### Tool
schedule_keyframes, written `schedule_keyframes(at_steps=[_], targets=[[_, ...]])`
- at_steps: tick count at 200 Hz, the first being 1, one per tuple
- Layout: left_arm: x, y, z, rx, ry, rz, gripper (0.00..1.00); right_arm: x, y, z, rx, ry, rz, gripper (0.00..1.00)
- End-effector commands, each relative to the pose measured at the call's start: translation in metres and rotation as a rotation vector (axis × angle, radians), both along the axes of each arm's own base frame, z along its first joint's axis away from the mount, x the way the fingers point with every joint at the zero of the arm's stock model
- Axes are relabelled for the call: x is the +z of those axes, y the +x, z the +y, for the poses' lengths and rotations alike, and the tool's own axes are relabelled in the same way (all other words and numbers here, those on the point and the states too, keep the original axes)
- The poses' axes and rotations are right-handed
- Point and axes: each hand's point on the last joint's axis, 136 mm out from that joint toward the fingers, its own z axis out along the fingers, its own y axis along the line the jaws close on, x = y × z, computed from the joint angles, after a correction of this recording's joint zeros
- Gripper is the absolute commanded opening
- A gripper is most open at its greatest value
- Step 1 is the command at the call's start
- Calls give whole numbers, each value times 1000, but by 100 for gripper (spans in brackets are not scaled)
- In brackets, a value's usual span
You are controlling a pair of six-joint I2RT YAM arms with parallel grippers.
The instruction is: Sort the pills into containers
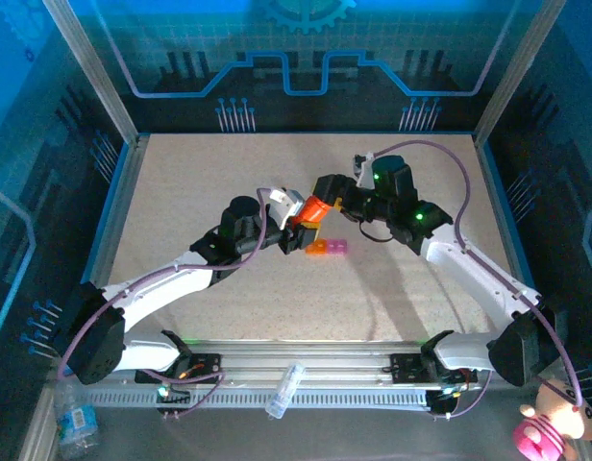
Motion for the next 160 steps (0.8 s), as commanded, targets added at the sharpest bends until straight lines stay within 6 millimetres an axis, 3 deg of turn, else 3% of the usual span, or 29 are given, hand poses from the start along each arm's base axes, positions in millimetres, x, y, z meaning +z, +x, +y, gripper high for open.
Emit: schedule_keyframes(at_steps=[1,22,43,76,94,118,160], targets=[[18,3,-7,-10,-16,-49,0,2,-6,3,19,5,-16,58],[18,4,-8,-10,-17,-49,0,-1,-10,5,44,8,-14,46],[19,5,-9,-9,-25,-45,0,-3,-12,4,64,2,-24,40],[28,0,-11,-28,-62,-38,0,2,-8,-3,106,-8,-141,40],[35,-9,-14,-71,-95,-23,0,20,-4,-7,182,2,-321,42],[47,-22,-19,-132,-170,8,0,41,-16,-7,327,41,-556,45],[57,-31,-21,-173,-244,40,0,47,-19,-7,374,112,-573,46]])
